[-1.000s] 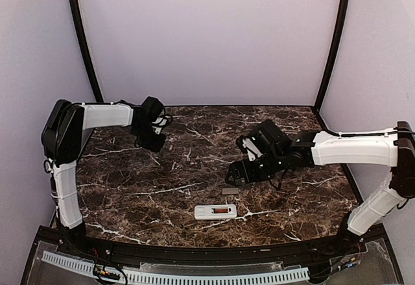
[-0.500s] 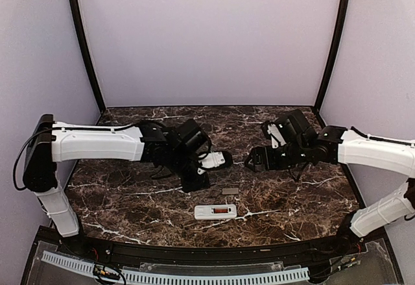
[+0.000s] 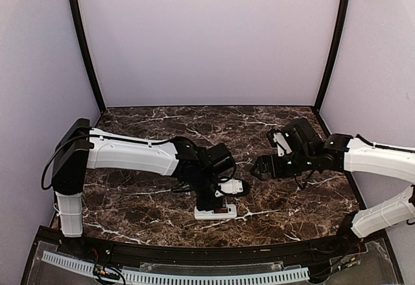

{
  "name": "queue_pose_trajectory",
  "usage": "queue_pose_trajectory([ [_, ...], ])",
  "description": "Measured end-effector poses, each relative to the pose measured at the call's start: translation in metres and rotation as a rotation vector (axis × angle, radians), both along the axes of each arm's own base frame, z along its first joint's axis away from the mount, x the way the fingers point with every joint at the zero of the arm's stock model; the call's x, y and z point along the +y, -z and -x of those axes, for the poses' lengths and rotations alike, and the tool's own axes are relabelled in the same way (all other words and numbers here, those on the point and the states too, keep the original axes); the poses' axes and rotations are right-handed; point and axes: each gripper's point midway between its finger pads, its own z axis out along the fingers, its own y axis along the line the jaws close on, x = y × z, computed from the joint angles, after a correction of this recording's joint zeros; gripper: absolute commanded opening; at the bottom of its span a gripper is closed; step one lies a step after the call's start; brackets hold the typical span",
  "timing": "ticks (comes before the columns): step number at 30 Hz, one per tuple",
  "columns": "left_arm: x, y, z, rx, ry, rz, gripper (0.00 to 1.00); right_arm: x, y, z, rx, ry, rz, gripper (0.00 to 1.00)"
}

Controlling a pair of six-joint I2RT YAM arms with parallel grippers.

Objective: Load the batteries into the remote control
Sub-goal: Place the battery in the battery compartment.

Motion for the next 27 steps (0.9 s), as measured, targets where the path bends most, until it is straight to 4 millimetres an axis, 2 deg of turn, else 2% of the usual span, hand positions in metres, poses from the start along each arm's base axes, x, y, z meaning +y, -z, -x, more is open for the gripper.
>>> queue_pose_trajectory([
  [5,-0.005,-0.002,0.002,-0.004,0.008,0.007,0.0,0.002,0.004,-0.003,0.003,0.001,0.003,0.99],
  [18,-0.008,0.008,0.002,-0.006,-0.003,-0.025,0.0,0.003,0.005,-0.002,0.011,-0.003,0.002,0.99],
  [27,-0.008,0.008,0.001,-0.016,-0.019,-0.035,0.06,0.002,-0.001,-0.002,-0.004,-0.001,-0.014,0.99],
])
